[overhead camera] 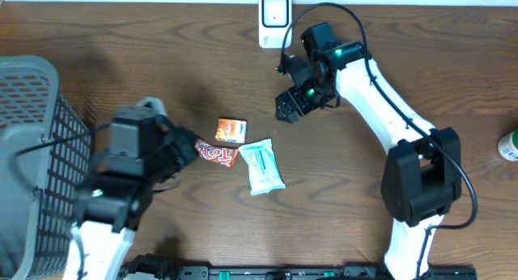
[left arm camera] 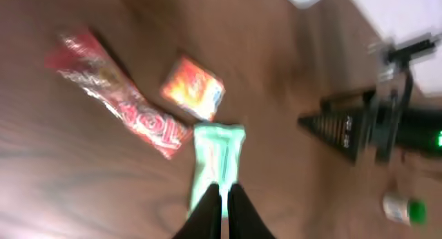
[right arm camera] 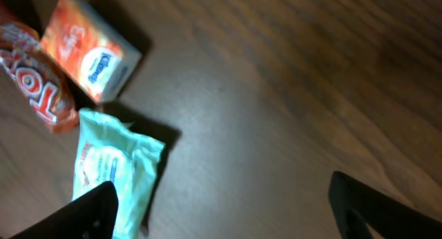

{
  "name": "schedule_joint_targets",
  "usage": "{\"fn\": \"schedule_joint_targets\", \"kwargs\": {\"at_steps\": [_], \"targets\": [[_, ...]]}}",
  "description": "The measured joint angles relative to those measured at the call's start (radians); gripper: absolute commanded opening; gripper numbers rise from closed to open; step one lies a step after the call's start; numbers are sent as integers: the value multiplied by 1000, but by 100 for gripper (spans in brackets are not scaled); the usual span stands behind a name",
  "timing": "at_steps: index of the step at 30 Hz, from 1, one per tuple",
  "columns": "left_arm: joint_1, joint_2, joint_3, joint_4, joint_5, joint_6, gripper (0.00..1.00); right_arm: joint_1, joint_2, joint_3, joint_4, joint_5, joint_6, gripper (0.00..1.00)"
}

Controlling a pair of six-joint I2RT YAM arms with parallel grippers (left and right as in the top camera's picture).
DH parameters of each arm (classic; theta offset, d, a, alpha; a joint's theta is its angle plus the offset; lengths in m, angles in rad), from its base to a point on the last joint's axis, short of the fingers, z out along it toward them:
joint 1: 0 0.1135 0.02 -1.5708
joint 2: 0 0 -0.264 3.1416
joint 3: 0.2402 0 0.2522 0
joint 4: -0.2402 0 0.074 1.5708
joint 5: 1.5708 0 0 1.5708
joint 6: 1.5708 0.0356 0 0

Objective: Scan the item barcode

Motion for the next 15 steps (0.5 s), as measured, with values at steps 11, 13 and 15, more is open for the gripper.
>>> {"fn": "schedule_joint_targets", "kwargs": {"at_steps": [11, 13, 15], "targets": [[-97, 15, -376, 412, 294, -68, 7, -5, 198, -2, 80, -213, -23, 99], [-122, 15, -407, 413, 290, -100, 7, -5, 203, -1, 85, -275, -61, 99], [-136, 15, -425, 414, 285, -123, 7, -5, 219, -1, 84, -358, -101, 99]]}}
